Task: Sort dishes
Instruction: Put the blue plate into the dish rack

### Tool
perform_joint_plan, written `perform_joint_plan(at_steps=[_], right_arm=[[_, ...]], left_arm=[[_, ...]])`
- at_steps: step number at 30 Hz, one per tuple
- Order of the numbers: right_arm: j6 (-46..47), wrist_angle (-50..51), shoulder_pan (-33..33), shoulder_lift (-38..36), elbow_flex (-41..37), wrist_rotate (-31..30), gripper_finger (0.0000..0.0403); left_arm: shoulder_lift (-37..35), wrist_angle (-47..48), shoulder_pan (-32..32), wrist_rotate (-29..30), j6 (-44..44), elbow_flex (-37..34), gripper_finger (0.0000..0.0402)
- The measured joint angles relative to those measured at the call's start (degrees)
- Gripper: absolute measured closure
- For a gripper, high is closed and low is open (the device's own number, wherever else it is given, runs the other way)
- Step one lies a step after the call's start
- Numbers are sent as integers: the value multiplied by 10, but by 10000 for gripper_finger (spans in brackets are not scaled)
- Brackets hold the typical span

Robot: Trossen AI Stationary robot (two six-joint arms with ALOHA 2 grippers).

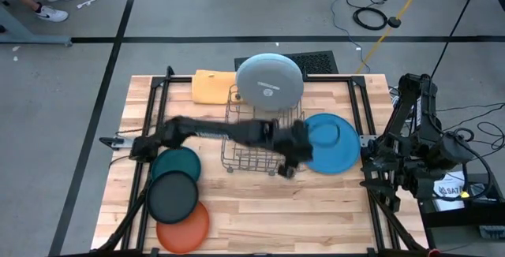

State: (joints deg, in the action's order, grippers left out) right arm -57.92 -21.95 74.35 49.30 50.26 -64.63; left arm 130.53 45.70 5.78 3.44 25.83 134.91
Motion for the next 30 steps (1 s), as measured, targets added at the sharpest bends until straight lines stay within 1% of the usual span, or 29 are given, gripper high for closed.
perform_joint_plan(at_steps=[2,4,7,10,12,15,19,21,24,27,28,30], right_arm=[[0,-1,0,0,0,0,238],[0,0,0,0,0,1,238],[2,-1,0,0,0,1,238],[6,-1,0,2,0,2,238],[6,-1,0,2,0,2,238],[4,-1,0,2,0,2,238],[3,-2,-5,2,0,-6,238],[15,-4,-11,2,0,-42,238],[47,-5,-24,2,0,-142,238],[90,-6,-34,2,0,-241,238],[110,-5,-36,2,0,-252,238],[146,-5,-35,2,0,-253,238]], left_arm=[[24,-57,29,34,1,1,157],[51,-133,53,74,12,1,145],[85,-240,80,121,24,0,144],[112,-303,85,130,-20,2,149],[129,-306,84,130,-61,2,155],[151,-279,81,124,-104,0,164],[160,-257,81,90,-116,0,176],[161,-252,84,107,-97,0,181],[145,-263,95,179,-61,0,185],[91,-267,107,231,-43,0,185],[67,-266,111,243,-42,0,185],[24,-242,119,258,-40,3,185]])
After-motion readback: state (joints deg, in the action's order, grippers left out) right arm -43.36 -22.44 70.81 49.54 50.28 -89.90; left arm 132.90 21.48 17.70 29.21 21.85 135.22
